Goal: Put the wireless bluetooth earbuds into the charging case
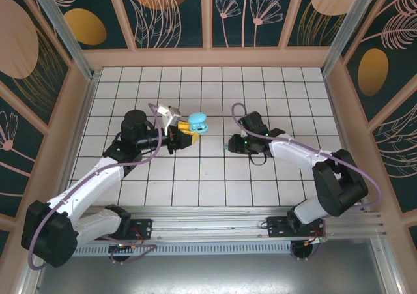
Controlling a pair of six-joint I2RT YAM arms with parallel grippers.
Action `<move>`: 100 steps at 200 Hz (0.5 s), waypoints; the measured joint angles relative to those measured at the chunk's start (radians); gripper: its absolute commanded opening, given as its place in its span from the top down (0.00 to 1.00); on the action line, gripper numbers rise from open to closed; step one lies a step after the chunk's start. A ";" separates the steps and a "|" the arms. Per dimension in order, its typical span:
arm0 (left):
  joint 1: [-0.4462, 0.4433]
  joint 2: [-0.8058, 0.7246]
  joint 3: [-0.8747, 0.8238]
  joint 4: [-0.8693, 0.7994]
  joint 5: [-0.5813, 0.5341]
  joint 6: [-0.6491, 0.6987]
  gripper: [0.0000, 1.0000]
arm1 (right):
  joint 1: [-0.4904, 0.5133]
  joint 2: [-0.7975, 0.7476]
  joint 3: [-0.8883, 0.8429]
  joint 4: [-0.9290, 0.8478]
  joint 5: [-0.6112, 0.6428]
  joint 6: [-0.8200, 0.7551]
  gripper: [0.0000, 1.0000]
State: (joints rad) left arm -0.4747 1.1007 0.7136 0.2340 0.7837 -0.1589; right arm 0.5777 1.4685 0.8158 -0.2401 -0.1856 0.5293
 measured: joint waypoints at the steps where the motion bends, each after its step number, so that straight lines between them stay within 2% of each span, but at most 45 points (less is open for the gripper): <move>1: 0.000 0.000 0.000 0.000 0.000 0.000 0.79 | 0.000 -0.002 -0.003 0.003 -0.001 0.005 0.72; 42: 0.000 0.000 0.000 0.000 0.000 0.000 0.80 | 0.046 -0.033 -0.103 0.162 -0.034 0.221 0.93; 100: 0.000 0.000 0.000 0.000 0.000 0.001 0.80 | 0.047 0.032 -0.131 0.295 -0.018 0.294 0.97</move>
State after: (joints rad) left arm -0.4747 1.1004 0.7136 0.2340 0.7837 -0.1581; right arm 0.6250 1.5002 0.6846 0.0551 -0.2031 0.8238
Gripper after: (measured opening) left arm 0.299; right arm 0.049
